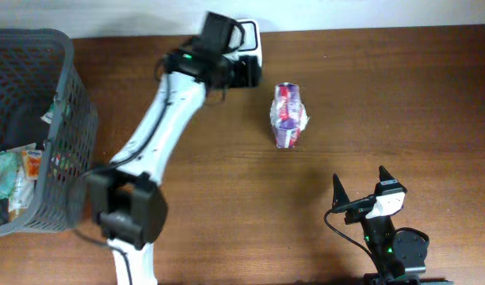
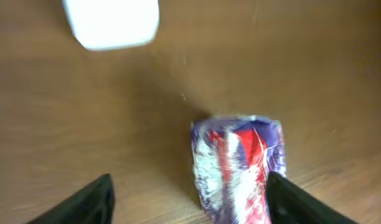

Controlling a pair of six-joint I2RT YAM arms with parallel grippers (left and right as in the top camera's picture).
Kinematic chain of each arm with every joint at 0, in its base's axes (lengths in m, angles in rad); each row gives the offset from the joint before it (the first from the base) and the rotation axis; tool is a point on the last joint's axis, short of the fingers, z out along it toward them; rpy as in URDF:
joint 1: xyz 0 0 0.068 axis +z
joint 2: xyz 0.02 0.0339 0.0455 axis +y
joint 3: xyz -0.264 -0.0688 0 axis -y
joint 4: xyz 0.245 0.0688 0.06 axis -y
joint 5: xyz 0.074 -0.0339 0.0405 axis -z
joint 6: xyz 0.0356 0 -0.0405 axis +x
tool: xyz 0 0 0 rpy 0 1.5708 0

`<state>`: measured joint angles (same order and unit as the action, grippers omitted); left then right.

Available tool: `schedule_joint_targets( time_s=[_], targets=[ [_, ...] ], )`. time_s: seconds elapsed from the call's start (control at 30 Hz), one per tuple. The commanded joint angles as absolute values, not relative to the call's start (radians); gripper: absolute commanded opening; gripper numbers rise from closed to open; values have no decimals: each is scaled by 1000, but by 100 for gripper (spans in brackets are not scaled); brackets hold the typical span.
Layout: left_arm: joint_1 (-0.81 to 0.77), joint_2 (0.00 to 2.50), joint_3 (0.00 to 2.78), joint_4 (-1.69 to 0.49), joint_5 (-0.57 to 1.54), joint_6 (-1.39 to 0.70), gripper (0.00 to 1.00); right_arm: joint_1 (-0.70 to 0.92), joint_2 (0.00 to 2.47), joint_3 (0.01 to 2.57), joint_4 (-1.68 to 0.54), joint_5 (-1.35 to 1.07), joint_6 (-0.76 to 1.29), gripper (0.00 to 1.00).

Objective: Scan the item barcode
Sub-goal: 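Lift the purple package out and place it near the scanner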

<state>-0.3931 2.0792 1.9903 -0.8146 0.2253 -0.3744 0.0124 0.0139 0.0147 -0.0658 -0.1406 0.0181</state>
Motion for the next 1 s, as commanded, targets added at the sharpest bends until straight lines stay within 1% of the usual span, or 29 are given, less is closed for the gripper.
schedule_joint_targets(
  time_s=[0.0, 0.07, 0.1, 0.13, 0.17, 0.27, 0.37, 0.5, 0.57, 0.7, 0.97],
  targets=[
    [-366, 1964, 2022, -853, 220, -362, 65, 6, 8, 6, -66, -147, 12, 99],
    [-365, 1965, 2019, -870, 224, -370, 60, 6, 8, 6, -66, -147, 12, 99],
    [-373, 1966, 2006, -869, 245, -369, 43, 6, 8, 6, -66, -147, 12, 99],
    [-386, 1968, 1999, -868, 273, -369, 22, 6, 8, 6, -66, -147, 12, 99],
    [-400, 1972, 1997, -868, 289, -369, 17, 6, 8, 6, -66, -147, 12, 99],
    [-488, 2013, 1997, -835, 299, -369, 6, 6, 8, 6, -66, -147, 12, 99],
    [-591, 2103, 1997, -756, 299, -369, 1, 6, 8, 6, -66, -147, 12, 99],
    [-660, 2212, 1997, -725, 287, -369, 0, 6, 8, 6, -66, -147, 12, 99],
    [-668, 2254, 1997, -732, 210, -369, 0, 6, 8, 6, -66, -147, 12, 99],
    [-649, 2268, 2003, -785, 41, -369, 0, 6, 8, 6, -66, -147, 12, 99],
    [-527, 2253, 2280, -1047, 26, -369, 0, 6, 8, 6, -66, -147, 12, 99]
  ],
)
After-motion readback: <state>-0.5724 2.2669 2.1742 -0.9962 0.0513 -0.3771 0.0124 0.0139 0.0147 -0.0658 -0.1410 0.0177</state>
